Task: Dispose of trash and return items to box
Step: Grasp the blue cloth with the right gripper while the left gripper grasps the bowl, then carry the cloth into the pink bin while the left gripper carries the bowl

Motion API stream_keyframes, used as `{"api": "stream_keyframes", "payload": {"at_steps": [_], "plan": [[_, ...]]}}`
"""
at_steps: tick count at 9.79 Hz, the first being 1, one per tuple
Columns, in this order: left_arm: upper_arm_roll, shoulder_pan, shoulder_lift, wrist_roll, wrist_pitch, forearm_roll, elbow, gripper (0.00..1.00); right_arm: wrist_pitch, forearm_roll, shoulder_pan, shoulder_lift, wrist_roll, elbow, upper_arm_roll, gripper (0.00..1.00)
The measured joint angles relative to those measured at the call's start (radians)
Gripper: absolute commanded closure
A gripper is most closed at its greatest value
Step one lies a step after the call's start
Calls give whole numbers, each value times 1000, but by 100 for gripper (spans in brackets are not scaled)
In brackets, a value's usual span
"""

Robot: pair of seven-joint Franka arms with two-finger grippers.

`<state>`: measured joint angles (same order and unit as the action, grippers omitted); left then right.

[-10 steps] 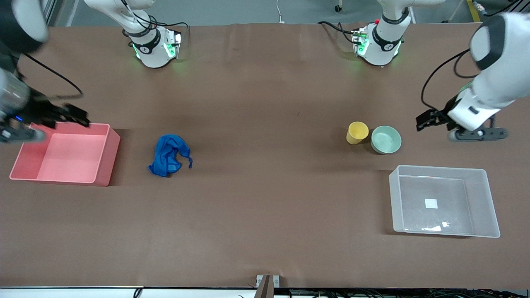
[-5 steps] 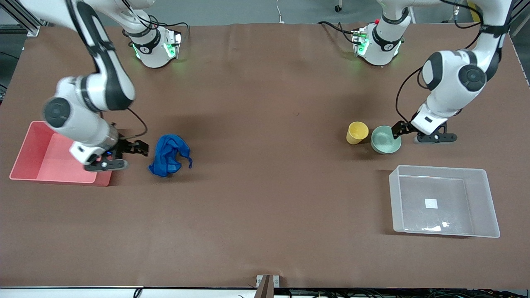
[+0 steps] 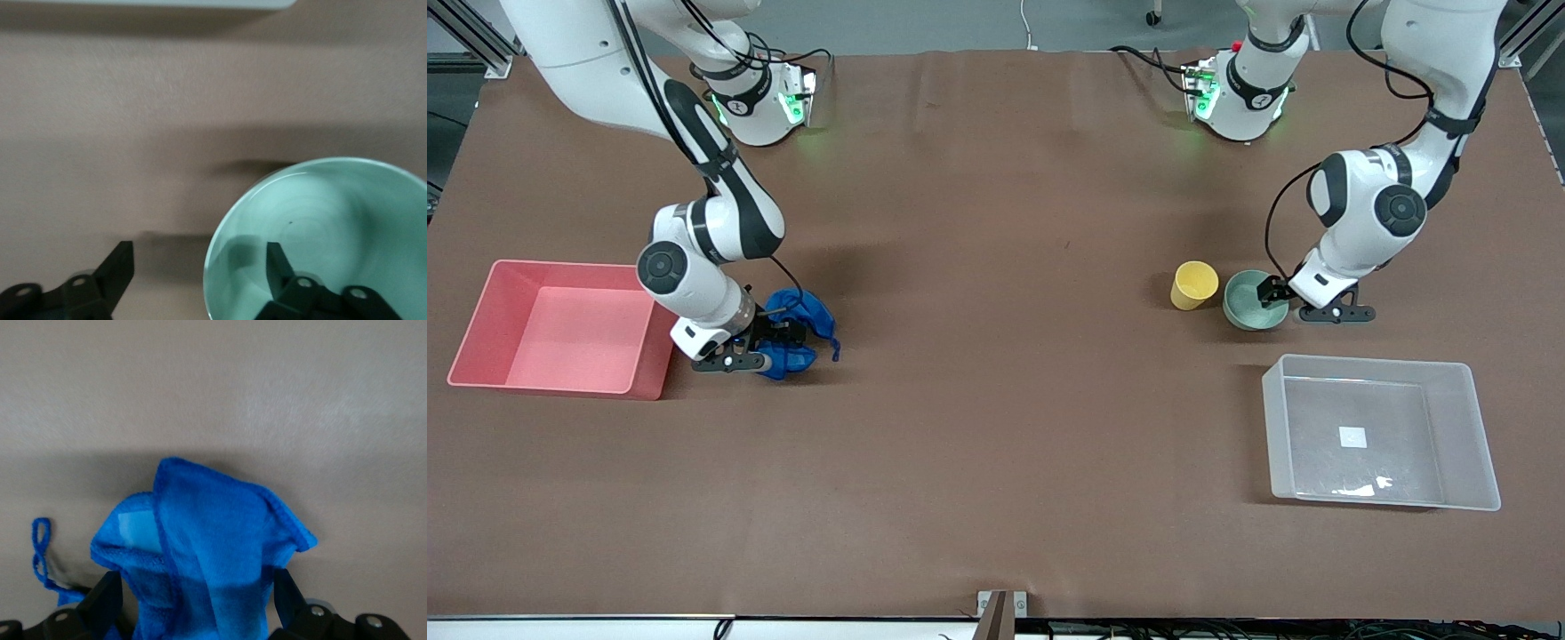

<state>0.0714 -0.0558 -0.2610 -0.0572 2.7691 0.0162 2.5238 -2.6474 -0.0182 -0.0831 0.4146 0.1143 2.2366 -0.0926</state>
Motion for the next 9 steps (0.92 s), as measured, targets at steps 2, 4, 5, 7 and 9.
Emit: {"api": "stream_keyframes", "payload": {"at_steps": [2,4,5,7,9], "plan": [[-3,-1,-8,-21,6,0,-2,100,11,0,0,3,1,3,0,82],[-2,0,3,-29,6,0,-5,100,34,0,1,3,25,2,3,99],[-3,-1,17,-30,5,0,-7,100,45,0,3,-1,43,0,6,99],[-3,-1,107,-31,-75,0,-16,100,88,0,4,-7,95,-11,4,99],[-2,0,263,-31,-254,0,-36,100,347,0,3,-37,140,-126,-5,99]]}}
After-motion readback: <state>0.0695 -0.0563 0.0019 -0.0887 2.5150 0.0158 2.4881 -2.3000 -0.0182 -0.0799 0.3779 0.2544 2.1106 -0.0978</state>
